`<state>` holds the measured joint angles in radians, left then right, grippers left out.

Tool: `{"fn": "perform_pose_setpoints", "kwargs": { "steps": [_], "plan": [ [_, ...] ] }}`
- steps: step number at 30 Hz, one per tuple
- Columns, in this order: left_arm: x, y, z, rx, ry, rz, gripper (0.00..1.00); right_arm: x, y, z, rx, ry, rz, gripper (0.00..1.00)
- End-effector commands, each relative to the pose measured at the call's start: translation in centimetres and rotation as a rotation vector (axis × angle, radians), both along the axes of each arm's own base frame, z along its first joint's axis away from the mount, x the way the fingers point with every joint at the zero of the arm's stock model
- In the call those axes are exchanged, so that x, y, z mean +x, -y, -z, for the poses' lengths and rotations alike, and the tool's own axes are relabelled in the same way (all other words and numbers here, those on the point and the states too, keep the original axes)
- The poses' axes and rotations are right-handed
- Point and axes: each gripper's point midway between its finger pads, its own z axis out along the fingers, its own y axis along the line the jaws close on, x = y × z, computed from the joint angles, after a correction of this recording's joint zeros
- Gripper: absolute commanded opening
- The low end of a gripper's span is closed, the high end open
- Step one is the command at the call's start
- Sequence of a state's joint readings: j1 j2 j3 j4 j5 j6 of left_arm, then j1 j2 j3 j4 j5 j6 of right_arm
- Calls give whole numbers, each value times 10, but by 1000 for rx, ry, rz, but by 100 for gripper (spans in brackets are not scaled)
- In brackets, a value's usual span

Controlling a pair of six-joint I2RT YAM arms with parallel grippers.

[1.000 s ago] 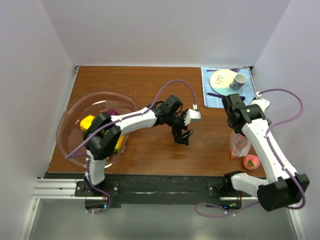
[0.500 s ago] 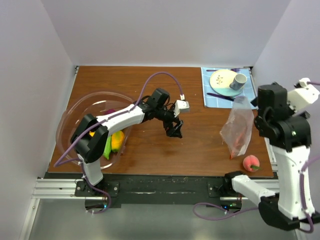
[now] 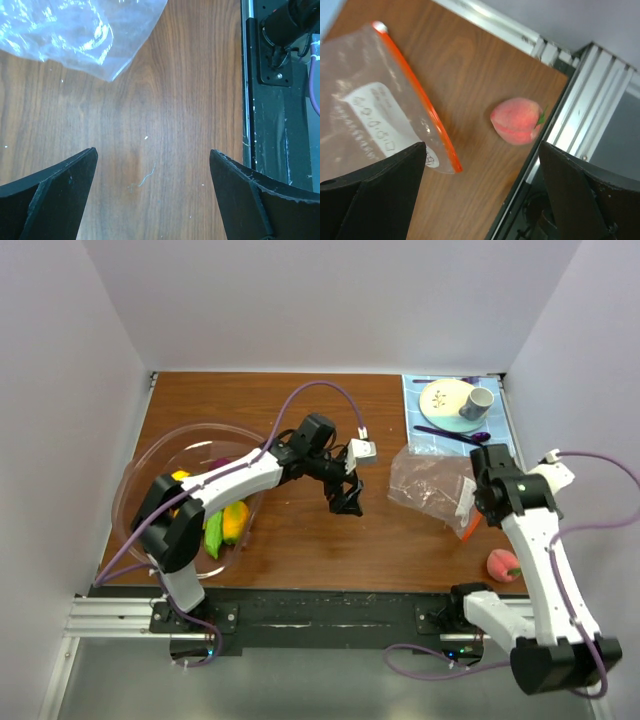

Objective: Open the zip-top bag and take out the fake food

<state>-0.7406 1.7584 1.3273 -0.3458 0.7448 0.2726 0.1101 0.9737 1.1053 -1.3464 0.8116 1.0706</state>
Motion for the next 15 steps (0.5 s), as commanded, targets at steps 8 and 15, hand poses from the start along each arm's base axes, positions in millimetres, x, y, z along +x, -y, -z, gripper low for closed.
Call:
{"fn": "perform_pose_setpoints", "kwargs": {
  "steps": [8, 15],
  "plan": [
    [-9, -10, -20, -9, 48, 39, 100, -41, 0, 57, 6, -267, 277, 99],
    [-11, -15, -19, 11, 50, 33, 100, -50, -1, 70, 28, -214, 373, 99]
  ]
}}
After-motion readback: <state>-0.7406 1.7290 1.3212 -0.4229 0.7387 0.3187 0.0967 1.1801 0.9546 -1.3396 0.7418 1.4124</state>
